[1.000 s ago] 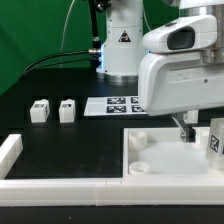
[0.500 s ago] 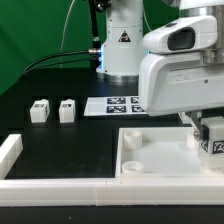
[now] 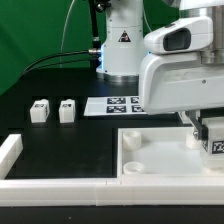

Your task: Assemble one leg

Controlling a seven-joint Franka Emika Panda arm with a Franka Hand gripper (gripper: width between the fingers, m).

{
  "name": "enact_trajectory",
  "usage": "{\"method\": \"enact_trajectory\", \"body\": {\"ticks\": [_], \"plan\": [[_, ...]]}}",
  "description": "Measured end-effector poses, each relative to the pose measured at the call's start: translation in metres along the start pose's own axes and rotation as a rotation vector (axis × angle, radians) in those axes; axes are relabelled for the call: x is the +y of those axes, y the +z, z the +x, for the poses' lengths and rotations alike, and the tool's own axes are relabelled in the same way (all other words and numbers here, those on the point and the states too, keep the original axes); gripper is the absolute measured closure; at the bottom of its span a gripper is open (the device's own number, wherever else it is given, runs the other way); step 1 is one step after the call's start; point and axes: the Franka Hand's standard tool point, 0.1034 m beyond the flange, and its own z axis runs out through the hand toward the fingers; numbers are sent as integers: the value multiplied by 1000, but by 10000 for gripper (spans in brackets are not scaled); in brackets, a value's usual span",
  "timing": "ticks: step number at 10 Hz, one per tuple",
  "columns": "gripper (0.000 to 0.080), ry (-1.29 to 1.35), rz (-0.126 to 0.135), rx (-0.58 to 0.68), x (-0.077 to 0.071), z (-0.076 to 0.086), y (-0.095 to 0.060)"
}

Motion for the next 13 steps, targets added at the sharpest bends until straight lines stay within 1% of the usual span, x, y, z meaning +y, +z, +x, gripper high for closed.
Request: {"method": "enact_trajectory", "body": {"ticks": [1, 3, 5, 6, 8, 9, 10, 11, 12, 13], "plan": [[508, 166, 14, 10, -2, 0, 1], [507, 367, 20, 5, -1, -1, 2], [507, 682, 16, 3, 2, -2, 2], [506, 813, 7, 2, 2, -3, 2], [506, 1112, 13, -5, -1, -8, 3], [506, 1212, 8, -5, -3, -9, 3], [506, 1305, 11, -10, -4, -10, 3], [506, 1404, 21, -22, -2, -10, 3], [506, 1449, 28, -28, -2, -10, 3], [497, 1466, 29, -29, -3, -10, 4]]}}
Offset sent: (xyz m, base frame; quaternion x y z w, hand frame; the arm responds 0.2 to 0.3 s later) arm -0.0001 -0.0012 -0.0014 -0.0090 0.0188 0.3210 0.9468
